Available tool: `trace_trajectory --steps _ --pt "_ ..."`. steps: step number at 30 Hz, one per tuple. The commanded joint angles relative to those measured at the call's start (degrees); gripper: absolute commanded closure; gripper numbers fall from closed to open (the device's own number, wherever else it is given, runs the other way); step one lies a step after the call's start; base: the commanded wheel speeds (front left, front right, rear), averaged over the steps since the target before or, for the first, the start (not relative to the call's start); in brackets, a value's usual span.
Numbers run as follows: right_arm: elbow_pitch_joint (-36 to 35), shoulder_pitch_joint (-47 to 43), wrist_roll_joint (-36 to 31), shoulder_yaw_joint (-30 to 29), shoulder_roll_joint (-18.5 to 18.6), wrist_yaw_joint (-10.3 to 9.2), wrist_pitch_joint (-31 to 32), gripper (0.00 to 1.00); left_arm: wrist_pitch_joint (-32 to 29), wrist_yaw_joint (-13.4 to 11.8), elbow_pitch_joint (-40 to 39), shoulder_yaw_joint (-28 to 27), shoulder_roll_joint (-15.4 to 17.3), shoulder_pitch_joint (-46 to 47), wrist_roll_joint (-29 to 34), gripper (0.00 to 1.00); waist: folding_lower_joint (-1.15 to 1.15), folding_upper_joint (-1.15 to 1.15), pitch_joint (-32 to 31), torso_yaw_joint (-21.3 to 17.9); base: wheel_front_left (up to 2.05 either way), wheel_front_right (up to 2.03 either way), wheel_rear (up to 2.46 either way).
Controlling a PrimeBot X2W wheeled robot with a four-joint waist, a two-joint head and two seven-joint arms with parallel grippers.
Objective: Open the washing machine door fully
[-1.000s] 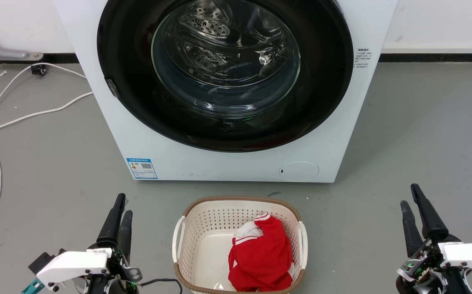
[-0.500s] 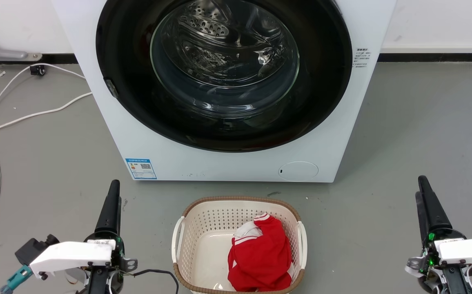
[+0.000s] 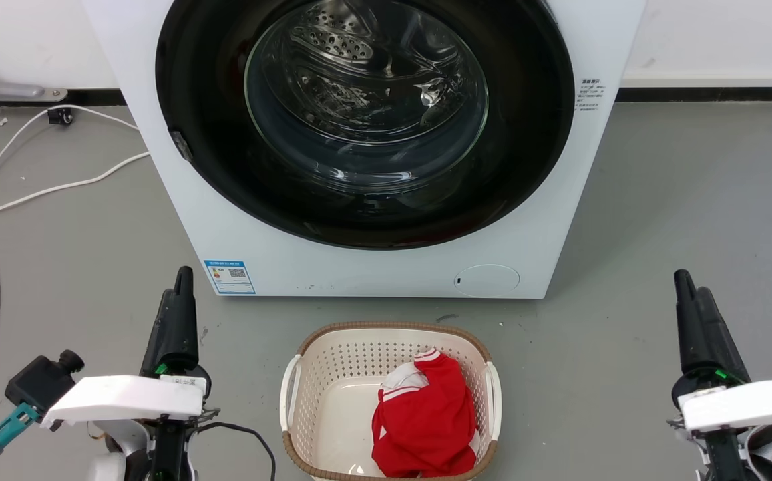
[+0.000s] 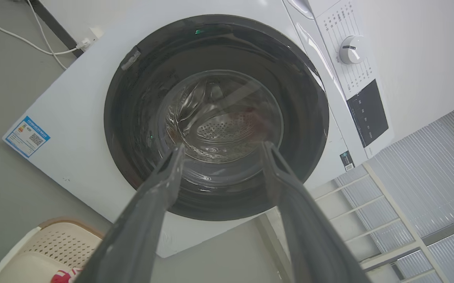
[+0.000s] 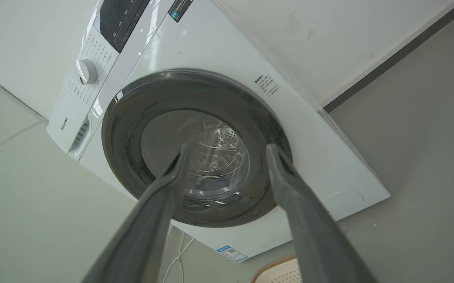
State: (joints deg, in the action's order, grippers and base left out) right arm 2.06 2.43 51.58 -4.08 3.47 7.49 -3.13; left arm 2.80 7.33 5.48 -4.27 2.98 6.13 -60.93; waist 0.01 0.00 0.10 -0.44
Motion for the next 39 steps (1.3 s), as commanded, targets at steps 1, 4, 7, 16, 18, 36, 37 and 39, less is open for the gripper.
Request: trace_trajectory --steps 1,4,7,16,18,36,37,39 --pt "-1.67 0.25 -3.81 0.43 0.06 0.00 -0.67 0.00 0.66 0.12 -1.46 0.02 0.24 1.48 3.30 0.00 0.00 0.00 -0.03 -0.02 0.00 0.00 0.00" --pt "-2.21 -0.37 -8.13 0.85 0.03 0.00 -1.24 0.00 1.25 0.13 -1.94 0.33 0.55 1.29 7.71 0.00 0.00 0.00 -0.08 -0.08 0.00 0.00 0.00" --pt "-2.03 -0.98 -11.64 0.93 0.00 0.00 -1.77 0.00 1.80 0.13 -2.05 0.68 0.80 0.95 11.94 0.00 0.00 0.00 -0.15 -0.15 0.00 0.00 0.00" --pt "-0.68 -1.70 -20.40 0.16 -0.10 0.00 -1.89 0.00 3.41 -0.73 -1.07 2.51 1.89 0.10 22.67 0.00 0.00 0.00 -0.29 -0.33 0.00 0.00 0.00" --pt "-0.48 -1.78 -22.11 0.17 -0.13 0.00 -1.79 0.00 3.77 -1.01 -0.70 2.93 2.09 0.07 24.36 0.00 0.00 0.00 -0.27 -0.36 0.00 0.00 0.00" --pt "0.36 -1.59 -34.30 1.25 -0.30 0.00 -2.69 0.00 6.37 -3.58 1.00 5.50 4.07 0.76 35.84 0.00 -0.01 0.00 -0.30 -0.63 0.00 0.00 0.00" --pt "0.39 -1.53 -34.93 1.31 -0.31 0.00 -2.76 0.00 6.56 -3.73 0.96 5.64 4.17 0.77 36.39 0.00 -0.01 0.00 -0.31 -0.64 0.00 0.00 0.00" --pt "0.46 -1.51 -35.97 1.41 -0.33 0.00 -2.94 0.00 6.81 -4.00 0.86 5.95 4.31 0.80 37.53 0.00 -0.01 0.00 -0.33 -0.65 0.00 0.00 0.00"
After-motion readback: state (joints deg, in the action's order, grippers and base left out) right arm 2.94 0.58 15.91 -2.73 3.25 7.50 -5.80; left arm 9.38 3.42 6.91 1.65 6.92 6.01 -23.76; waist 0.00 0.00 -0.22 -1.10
